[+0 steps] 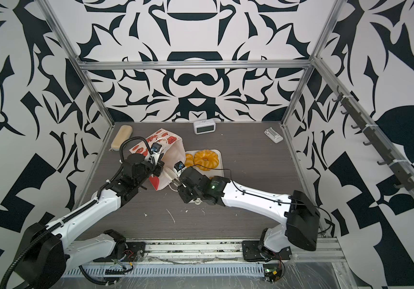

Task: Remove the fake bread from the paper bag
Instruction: 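Swing the open tongs into the bag mouth toward the yellow bread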

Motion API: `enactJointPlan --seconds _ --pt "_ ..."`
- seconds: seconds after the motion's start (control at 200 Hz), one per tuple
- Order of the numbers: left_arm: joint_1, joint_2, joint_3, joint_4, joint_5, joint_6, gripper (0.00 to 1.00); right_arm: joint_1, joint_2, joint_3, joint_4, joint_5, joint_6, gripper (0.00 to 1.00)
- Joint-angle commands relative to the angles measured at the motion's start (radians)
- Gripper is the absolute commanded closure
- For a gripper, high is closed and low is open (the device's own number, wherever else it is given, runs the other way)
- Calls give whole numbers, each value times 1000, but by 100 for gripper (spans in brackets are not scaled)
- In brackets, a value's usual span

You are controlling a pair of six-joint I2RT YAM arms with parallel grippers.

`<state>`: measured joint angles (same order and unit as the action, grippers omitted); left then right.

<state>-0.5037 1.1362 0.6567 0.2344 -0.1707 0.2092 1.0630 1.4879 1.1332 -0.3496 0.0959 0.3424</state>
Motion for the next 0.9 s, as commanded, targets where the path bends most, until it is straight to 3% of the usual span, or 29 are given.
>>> enactJointPlan --seconds 0.0,0.49,0.895 --pt "4 2 33 13 27 -11 95 -18 29 90 87 2 -10 60" --pt "3 -31 -2 55 43 -5 96 -147 166 115 209 -126 73 53" --pt "4 -33 -5 56 59 -5 96 -173 238 158 246 -196 101 52"
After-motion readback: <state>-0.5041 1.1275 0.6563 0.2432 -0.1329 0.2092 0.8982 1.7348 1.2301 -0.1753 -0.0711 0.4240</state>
